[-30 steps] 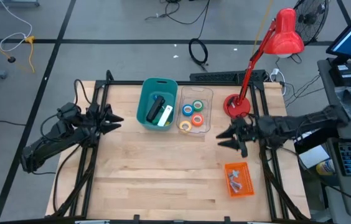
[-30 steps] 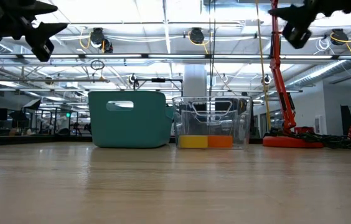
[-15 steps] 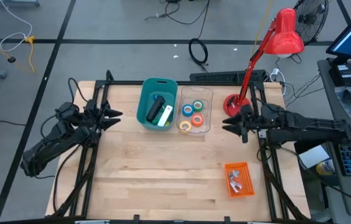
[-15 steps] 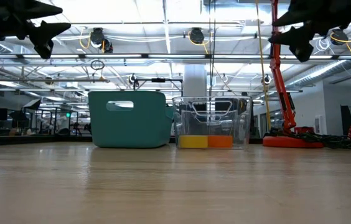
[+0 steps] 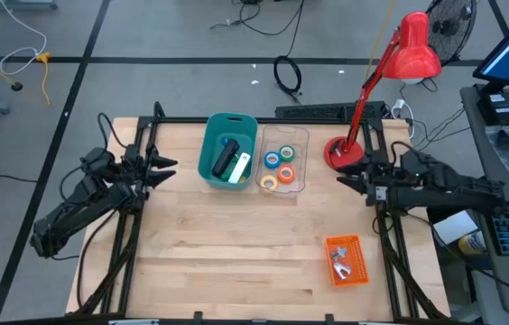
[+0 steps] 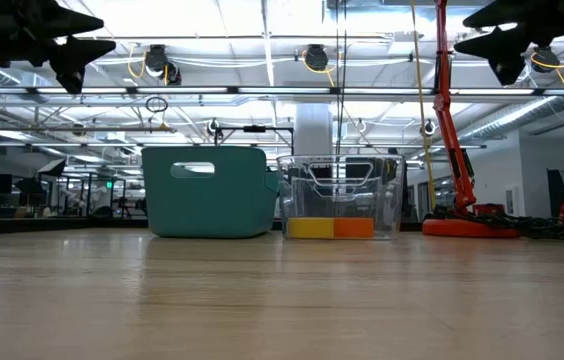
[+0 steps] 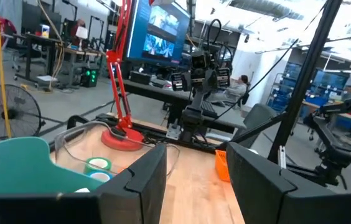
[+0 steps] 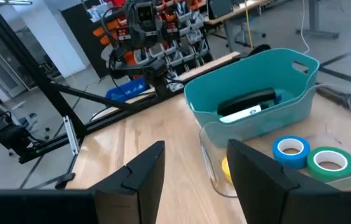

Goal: Pick and place Stapler, Stapler remover, tape
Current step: Return to Home Position

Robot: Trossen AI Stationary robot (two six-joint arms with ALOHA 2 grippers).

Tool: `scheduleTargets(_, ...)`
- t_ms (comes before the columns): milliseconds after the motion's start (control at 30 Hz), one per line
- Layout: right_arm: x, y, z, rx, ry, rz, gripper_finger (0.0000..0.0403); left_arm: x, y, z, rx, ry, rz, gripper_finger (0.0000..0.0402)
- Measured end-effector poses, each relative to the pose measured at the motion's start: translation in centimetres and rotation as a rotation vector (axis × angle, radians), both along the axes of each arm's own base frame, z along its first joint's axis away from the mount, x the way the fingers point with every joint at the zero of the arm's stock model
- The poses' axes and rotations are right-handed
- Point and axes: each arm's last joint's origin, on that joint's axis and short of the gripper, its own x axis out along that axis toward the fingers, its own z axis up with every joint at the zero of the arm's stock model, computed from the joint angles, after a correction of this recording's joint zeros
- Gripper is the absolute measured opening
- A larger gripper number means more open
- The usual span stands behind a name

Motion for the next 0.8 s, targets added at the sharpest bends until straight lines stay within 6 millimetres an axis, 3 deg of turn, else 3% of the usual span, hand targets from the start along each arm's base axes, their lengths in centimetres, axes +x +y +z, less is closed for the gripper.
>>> scheduleTargets(100, -0.3, 0.0, -0.4, -0.007, -0.019, 0.001, 0.0169, 0.0, 0.1, 0.0, 0.013, 0.000, 0.019, 0.0168)
scheduleTargets(400, 0.5, -0.1, -5.3, 0.077, -0.088, -0.009, 0.0169, 1.5, 0.2, -2.6, -0.052, -0.151, -0.009, 0.0168)
scheduleTargets(800, -0.5, 0.1, -6.4, 0.104, -0.107, -0.012, 0.0169, 2.5, -0.7, -4.1, -0.059, -0.042, 0.011, 0.0168)
